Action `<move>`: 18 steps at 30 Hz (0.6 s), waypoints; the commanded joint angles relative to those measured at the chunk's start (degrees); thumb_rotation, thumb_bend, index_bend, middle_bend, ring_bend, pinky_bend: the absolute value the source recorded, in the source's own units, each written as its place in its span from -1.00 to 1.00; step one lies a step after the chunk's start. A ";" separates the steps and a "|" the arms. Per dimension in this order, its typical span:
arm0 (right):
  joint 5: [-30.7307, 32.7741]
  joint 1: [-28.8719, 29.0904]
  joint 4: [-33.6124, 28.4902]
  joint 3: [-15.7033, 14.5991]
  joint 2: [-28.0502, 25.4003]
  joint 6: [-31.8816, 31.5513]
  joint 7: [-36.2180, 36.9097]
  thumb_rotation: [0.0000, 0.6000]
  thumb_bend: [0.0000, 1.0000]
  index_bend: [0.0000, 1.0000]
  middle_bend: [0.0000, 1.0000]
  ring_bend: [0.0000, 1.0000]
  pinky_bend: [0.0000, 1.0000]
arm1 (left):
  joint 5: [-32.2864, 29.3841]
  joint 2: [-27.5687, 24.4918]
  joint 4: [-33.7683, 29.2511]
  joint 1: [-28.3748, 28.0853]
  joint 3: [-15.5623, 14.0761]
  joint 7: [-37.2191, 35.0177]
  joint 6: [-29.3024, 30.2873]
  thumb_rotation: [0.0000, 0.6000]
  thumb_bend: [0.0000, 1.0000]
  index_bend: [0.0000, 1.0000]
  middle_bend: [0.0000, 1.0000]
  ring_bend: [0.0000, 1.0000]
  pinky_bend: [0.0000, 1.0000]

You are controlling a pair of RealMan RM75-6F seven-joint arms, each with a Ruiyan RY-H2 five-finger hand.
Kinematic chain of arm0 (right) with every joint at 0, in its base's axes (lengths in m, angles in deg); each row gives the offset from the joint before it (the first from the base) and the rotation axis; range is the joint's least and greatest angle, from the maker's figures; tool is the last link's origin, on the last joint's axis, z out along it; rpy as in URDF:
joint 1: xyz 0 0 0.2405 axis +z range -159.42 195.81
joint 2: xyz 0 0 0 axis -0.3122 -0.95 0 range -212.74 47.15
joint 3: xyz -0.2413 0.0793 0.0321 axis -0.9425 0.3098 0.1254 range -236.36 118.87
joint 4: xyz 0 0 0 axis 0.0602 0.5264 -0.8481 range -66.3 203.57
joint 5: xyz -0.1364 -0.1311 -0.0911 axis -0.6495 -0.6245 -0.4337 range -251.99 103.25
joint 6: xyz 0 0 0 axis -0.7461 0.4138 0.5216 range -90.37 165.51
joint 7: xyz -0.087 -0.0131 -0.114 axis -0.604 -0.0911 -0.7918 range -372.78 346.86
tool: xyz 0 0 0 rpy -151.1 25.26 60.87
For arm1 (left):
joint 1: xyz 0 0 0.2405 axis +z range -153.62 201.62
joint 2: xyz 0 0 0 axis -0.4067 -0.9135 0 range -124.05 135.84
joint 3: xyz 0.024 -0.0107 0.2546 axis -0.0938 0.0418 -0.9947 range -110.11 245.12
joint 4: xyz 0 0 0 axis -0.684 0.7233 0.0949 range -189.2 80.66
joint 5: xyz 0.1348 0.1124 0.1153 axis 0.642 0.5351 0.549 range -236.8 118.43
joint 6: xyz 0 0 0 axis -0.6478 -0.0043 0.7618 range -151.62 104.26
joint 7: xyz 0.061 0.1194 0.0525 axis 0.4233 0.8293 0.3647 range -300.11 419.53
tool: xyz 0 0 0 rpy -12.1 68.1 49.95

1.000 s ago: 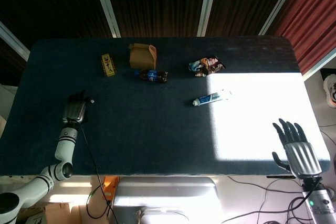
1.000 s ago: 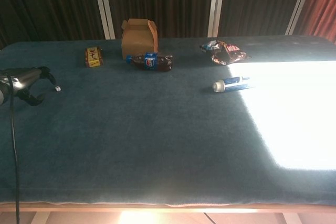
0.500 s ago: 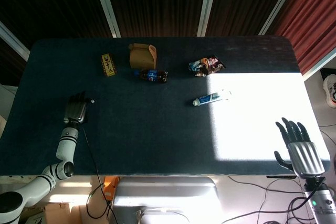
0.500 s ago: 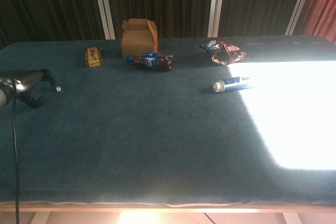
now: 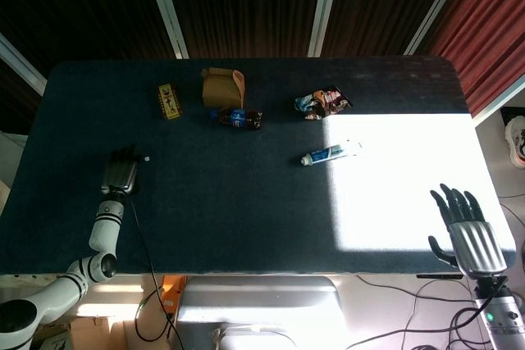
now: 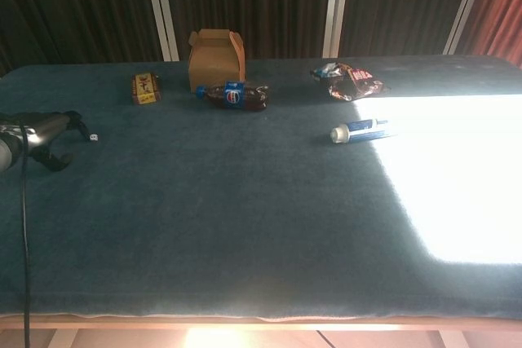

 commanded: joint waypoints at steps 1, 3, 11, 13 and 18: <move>0.00 0.00 0.02 0.00 -0.01 0.00 -0.03 1.00 -0.38 -1.00 -1.00 -1.00 -1.00 | 0.28 -0.11 -0.67 0.05 -0.12 0.06 0.41 1.00 0.15 -0.46 -1.00 -1.00 -0.79; -0.06 0.01 -0.02 -0.04 -0.02 0.02 -0.03 1.00 -0.38 -1.00 -1.00 -1.00 -1.00 | 0.60 -0.21 -1.30 0.06 -0.30 0.36 0.96 1.00 0.15 -0.46 -1.00 -1.00 -0.79; -0.06 -0.05 0.06 -0.07 -0.04 -0.03 -0.04 1.00 -0.38 -1.00 -1.00 -1.00 -1.00 | 0.96 -0.85 -3.82 0.57 -1.14 2.33 2.76 1.00 0.15 -0.46 -1.00 -1.00 -0.79; 0.02 -0.01 0.11 -0.03 -0.02 0.04 -0.15 1.00 -0.38 -1.00 -1.00 -1.00 -1.00 | 2.19 -1.77 -6.09 1.06 -1.28 2.07 5.02 1.00 0.15 -0.46 -1.00 -1.00 -0.79; 0.04 -0.02 0.26 -0.13 0.20 0.13 -0.71 1.00 -0.38 -1.00 -1.00 -1.00 -1.00 | 8.26 -8.29 -19.09 4.79 -2.96 1.71 15.40 1.00 0.14 -0.56 -1.00 -1.00 -0.79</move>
